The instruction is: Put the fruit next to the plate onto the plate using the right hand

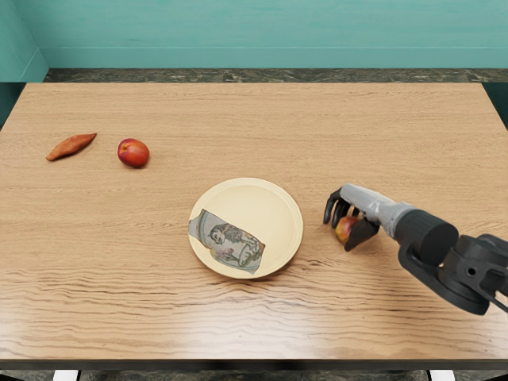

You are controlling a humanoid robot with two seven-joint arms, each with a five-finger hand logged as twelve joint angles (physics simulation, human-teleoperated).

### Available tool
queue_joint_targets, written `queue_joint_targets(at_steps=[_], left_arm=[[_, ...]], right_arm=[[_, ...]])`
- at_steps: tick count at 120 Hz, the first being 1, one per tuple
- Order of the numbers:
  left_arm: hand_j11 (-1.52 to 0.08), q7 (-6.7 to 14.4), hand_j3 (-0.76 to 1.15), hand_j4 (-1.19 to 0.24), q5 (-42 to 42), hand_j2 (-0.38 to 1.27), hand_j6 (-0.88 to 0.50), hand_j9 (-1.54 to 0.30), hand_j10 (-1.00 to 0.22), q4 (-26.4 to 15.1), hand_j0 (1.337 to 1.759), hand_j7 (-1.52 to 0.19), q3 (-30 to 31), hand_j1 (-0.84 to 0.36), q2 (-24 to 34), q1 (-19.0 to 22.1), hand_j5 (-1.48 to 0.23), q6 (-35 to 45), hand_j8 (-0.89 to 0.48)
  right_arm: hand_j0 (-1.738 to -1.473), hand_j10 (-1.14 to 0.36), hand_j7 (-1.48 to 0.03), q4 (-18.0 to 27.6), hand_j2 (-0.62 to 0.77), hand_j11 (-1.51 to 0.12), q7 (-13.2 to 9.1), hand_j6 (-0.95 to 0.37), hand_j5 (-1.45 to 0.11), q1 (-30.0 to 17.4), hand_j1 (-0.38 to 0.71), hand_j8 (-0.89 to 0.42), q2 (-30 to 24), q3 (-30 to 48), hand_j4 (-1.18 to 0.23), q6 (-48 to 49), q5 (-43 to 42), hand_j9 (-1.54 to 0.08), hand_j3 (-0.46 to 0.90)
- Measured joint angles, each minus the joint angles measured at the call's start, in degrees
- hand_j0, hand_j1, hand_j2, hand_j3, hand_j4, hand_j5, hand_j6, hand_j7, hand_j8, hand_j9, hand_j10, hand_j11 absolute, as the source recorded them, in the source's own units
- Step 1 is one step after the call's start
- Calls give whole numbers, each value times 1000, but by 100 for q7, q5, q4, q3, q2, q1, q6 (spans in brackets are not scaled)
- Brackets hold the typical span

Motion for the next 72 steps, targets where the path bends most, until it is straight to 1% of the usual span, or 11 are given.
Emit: queue_joint_targets(at_steps=[38,72], left_arm=[[-11,-1,0,-8,0,2,-8,-11,-8,0,1658,-11,-1,339,0,10,-11,-2,-8],[-11,0,0,-8,0,2,-8,-11,-8,0,1658,-11,0,339,0,70,-11,-1,-8]], right_arm=[[-1655,-571,-940,0,311,-950,0,-721,-965,220,245,-476,8,121,-710,229,124,-942,0],[-1656,-561,-935,0,339,-941,1,-716,-960,768,264,-468,72,132,-706,402,561,-937,0]])
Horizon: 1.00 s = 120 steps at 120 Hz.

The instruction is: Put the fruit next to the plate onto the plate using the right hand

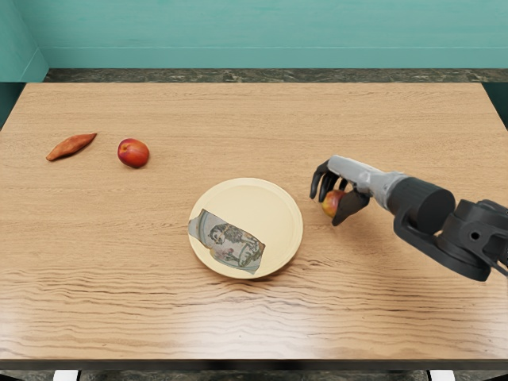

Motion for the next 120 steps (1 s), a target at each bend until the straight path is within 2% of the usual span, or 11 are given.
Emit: queue_joint_targets(at_steps=[52,109,120], left_arm=[[-11,1,0,-8,0,2,-8,-11,-8,0,1658,-11,0,339,0,0,-11,-1,-8],[-11,-1,0,-8,0,2,-8,-11,-8,0,1658,-11,-5,339,0,9,-11,0,-8],[-11,0,0,-8,0,2,-8,-11,-8,0,1658,-11,-7,339,0,123,-11,-2,-8]], right_arm=[[-1657,-552,-936,0,381,-936,-1,-719,-970,707,282,-464,372,-50,-702,144,485,-943,0],[-1656,-558,-941,0,359,-944,-2,-726,-967,1215,267,-469,962,-240,-709,128,637,-953,0],[-1656,-562,-941,0,351,-945,-2,-730,-963,1274,262,-473,1054,-314,-712,112,641,-952,0]])
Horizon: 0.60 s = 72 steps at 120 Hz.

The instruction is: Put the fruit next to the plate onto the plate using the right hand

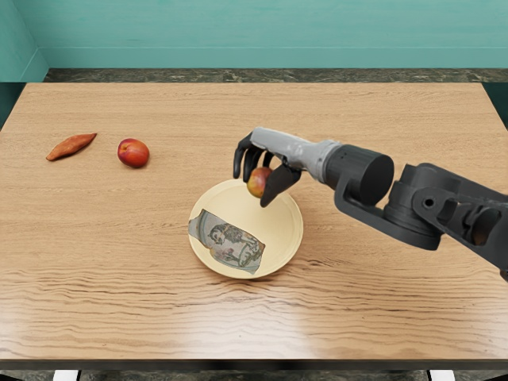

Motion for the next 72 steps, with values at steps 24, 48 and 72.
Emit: queue_joint_targets(at_steps=[24,48,72], left_arm=[[-11,-2,0,-8,0,2,-8,-11,-8,0,1658,-11,-1,339,0,44,-11,0,-8],[-11,-1,0,-8,0,2,-8,-11,-8,0,1658,-11,-1,339,0,44,-11,0,-8],[-11,-2,0,-8,0,2,-8,-11,-8,0,1658,-11,-1,339,0,62,-11,1,-8]], right_arm=[[-1656,-562,-944,0,350,-949,0,-730,-963,52,258,-475,190,-134,-716,-32,5,-954,0],[-1656,-558,-953,0,349,-957,-1,-731,-971,59,255,-474,353,-299,-723,-116,-2,-964,0],[-1655,-548,-973,0,354,-975,-2,-722,-993,32,258,-463,388,-526,-738,-258,-23,-987,0]])
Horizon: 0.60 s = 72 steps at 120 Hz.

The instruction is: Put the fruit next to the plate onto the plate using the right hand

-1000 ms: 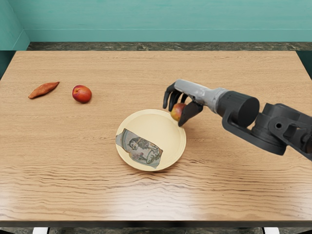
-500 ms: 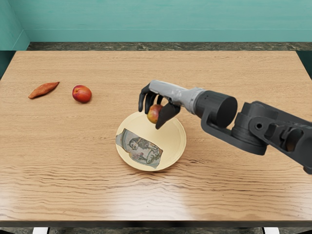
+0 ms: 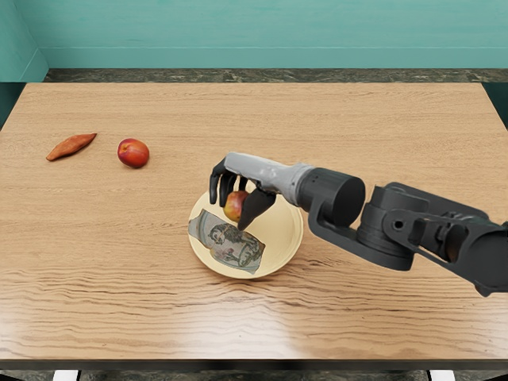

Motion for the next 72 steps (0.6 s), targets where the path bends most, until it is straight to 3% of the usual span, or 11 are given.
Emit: queue_joint_targets(at_steps=[46,59,72], left_arm=[[-11,1,0,-8,0,2,-8,-11,-8,0,1658,-11,0,339,0,-8,-11,1,-8],[-11,1,0,-8,0,2,-8,-11,-8,0,1658,-11,0,339,0,-9,-11,1,-8],[-11,1,0,-8,0,2,-8,-11,-8,0,1658,-11,0,339,0,-9,-11,-1,-8]], right_arm=[[-1654,-545,-1001,0,327,-1002,-1,-717,-1023,-133,238,-452,0,-125,-759,-105,-66,-1016,0],[-1656,-334,-607,1,191,-608,3,-440,-620,-125,12,-279,-2,-118,-460,-106,-62,-615,0],[-1657,-197,-357,1,113,-357,5,-259,-365,-115,-137,-165,-3,-114,-271,-107,-58,-362,0]])
